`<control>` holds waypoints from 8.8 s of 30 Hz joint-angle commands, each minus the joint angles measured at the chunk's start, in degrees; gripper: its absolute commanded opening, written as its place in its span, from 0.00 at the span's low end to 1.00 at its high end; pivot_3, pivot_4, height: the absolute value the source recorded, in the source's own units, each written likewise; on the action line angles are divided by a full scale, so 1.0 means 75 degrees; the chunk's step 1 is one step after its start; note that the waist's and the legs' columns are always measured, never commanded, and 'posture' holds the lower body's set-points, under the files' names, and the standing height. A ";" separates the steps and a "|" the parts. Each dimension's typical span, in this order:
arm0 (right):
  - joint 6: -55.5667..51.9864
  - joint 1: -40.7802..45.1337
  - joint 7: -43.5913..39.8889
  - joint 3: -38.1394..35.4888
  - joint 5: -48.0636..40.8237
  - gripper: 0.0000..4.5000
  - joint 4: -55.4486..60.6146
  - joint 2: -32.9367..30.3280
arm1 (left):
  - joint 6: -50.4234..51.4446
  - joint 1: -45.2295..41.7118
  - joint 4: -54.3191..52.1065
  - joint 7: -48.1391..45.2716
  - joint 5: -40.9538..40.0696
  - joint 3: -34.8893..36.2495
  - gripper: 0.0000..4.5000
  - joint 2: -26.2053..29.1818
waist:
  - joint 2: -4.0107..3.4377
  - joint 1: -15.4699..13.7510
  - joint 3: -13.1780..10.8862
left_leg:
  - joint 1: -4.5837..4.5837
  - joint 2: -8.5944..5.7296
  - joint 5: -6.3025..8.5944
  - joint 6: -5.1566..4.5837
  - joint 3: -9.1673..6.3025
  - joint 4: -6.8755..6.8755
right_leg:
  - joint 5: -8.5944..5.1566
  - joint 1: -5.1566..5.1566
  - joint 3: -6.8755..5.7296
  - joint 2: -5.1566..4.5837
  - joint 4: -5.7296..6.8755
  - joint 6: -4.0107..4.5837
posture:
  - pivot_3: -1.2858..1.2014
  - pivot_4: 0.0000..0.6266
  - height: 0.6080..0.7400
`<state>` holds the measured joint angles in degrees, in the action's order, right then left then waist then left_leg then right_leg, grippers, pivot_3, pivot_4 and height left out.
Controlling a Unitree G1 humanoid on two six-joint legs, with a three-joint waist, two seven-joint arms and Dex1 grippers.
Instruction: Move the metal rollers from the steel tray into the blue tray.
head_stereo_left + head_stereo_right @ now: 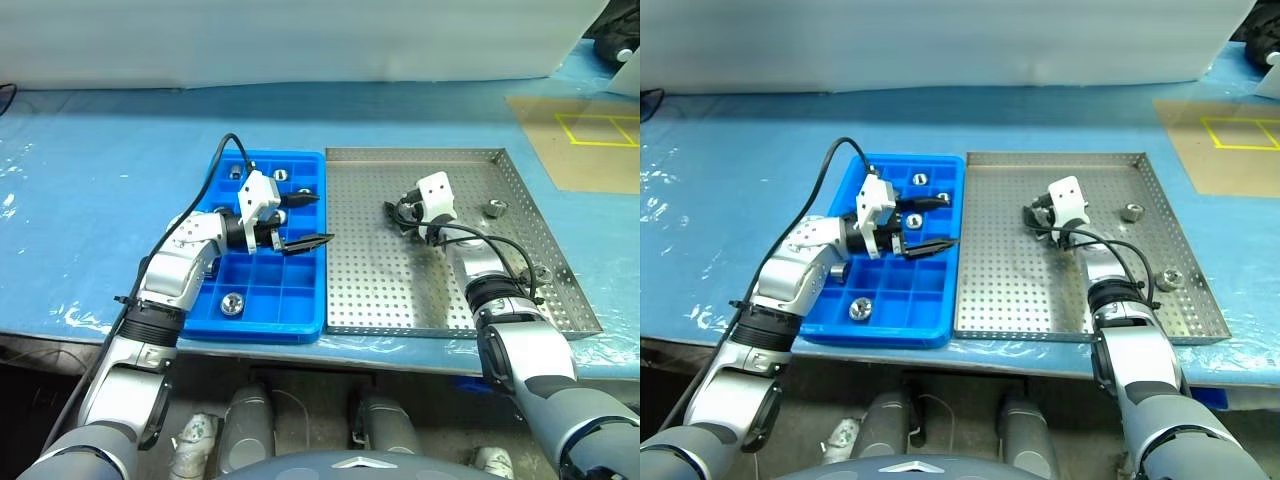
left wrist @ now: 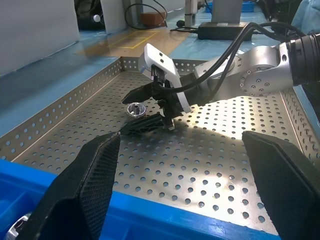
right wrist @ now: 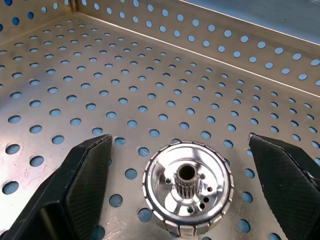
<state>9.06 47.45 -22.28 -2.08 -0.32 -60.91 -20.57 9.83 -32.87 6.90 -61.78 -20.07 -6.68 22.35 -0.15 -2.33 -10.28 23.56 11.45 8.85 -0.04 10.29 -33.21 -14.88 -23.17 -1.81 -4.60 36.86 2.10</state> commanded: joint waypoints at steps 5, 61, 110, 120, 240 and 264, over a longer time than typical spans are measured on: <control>0.0187 -0.0219 -0.0151 -0.0129 -0.0110 0.59 0.0136 0.0030 | -0.0120 0.0020 -0.0152 -0.0039 0.0001 0.0081 0.92 0.0090 | 0.0000 -0.0002 0.0000 | 0.0000 0.0002 0.0002 -0.0003 0.0004 0.0000 | 0.0001 0.0000 0.0000 0.0002 0.0000 0.0002 | 0.47 0.24 1.00; -0.3348 -0.1230 -0.3771 0.1287 -0.1523 0.73 0.6631 0.0604 | 0.1182 0.1026 -0.1342 -0.0224 -0.0633 0.0958 0.92 0.1915 | 0.0002 -0.0394 -0.0006 | -0.0017 0.0035 -0.0032 0.0111 -0.0011 0.0081 | 0.0005 -0.0024 0.0008 0.0042 -0.0021 0.0014 | 0.50 0.24 1.00; -0.0169 0.0362 0.1483 -0.1441 -0.0255 0.69 -0.1441 -0.1171 | -0.0534 -0.0966 0.1387 -0.1152 0.0262 -0.0428 0.92 -0.0557 | 0.0001 0.0347 -0.0004 | -0.0018 0.0045 0.0012 -0.0016 0.0112 0.0001 | 0.0015 -0.0015 0.0043 0.0050 -0.0013 0.0018 | 0.41 0.24 1.00; -0.0128 0.0269 0.1521 -0.1495 -0.0258 0.28 -0.1395 -0.1218 | -0.0603 -0.0958 0.1443 -0.1134 0.0296 -0.0432 0.92 -0.0532 | 0.0001 0.0342 -0.0004 | -0.0017 0.0046 0.0015 -0.0019 0.0120 0.0001 | 0.0015 -0.0018 0.0047 0.0046 -0.0014 0.0018 | 0.41 0.24 1.00; -0.4920 -0.5509 -0.0699 -0.2791 -0.1900 0.79 0.8733 -0.1665 | -0.1393 -0.1901 0.3444 -0.2566 0.0426 -0.0752 0.92 -0.1784 | 0.0024 0.1088 0.0007 | -0.0046 0.0016 0.0023 -0.0030 0.0113 -0.0001 | 0.0049 0.0025 0.0071 0.0058 -0.0076 0.0002 | 0.29 0.24 1.00; -0.3451 -0.4908 -0.0435 -0.2505 -0.1514 0.70 0.5559 -0.1838 | -0.1426 -0.1420 0.2880 -0.2250 0.0552 -0.0716 0.92 -0.1361 | 0.0013 0.0825 0.0012 | -0.0066 -0.0048 0.0086 -0.0138 0.0140 -0.0018 | 0.0066 0.0125 0.0069 -0.0047 -0.0184 -0.0014 | 0.32 0.24 1.00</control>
<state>-16.53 12.24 -25.71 -19.57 -11.74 -18.92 -33.35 -0.11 -43.36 30.37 -78.99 -15.79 -12.90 11.95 -0.05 3.86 -10.19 23.07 10.99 9.52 -1.12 11.34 -33.35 -14.39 -22.24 -1.29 -5.04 35.48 2.00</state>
